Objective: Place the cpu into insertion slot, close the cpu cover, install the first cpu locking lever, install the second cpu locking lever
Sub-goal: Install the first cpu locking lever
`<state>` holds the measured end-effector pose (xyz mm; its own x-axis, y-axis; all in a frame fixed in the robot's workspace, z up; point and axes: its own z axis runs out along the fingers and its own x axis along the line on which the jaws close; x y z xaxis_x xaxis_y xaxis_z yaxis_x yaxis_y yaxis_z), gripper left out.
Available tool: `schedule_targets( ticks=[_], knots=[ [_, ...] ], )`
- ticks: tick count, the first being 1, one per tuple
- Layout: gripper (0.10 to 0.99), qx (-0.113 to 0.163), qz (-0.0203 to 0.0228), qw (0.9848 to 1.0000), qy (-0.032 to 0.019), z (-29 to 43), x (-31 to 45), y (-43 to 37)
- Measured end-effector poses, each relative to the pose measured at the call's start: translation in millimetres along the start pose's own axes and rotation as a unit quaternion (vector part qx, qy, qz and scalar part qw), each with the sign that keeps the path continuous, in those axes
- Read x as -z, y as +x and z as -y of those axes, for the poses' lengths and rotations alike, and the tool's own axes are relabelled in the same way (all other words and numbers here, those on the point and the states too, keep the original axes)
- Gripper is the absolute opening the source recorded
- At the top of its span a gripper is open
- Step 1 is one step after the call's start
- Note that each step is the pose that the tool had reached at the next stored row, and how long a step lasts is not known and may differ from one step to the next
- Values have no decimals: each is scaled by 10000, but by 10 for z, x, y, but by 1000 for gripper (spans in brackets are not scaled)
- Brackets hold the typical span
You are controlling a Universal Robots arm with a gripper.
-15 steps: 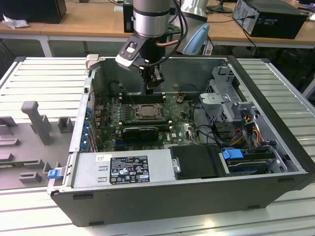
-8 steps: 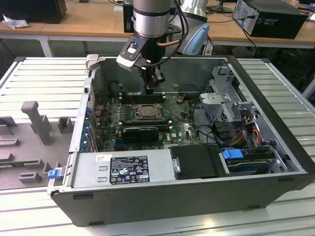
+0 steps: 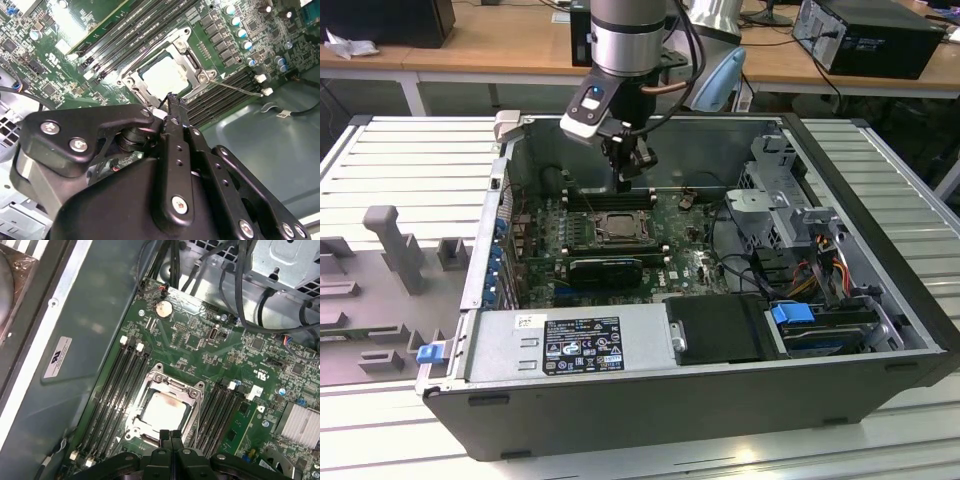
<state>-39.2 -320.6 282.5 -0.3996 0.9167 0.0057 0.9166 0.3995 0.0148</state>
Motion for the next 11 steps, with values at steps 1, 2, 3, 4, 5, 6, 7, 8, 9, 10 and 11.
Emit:
schedule_targets(
  ticks=[1, 2, 3, 4, 5, 6, 7, 8, 9, 10, 11],
  knots=[
    [106, 21, 0, 10000, 0, 0, 0, 0],
    [106, 40, -1, 10000, 0, 0, 0, 0],
    [106, 67, -1, 10000, 1, 0, 0, 0],
    [106, 96, -1, 10000, 0, 0, 0, 0],
    [106, 122, -2, 9999, 1, 0, 0, 0],
    [106, 140, -2, 9999, 1, 0, 0, 0],
    [106, 156, -2, 9999, 1, 0, 0, 0],
    [106, 179, -3, 9998, 1, 0, 0, 0],
    [106, 207, -3, 9998, 1, 0, 0, 0],
    [106, 249, -4, 9997, 2, 0, 0, 0],
    [106, 297, -4, 9996, 2, 0, 0, 0]
  ],
)
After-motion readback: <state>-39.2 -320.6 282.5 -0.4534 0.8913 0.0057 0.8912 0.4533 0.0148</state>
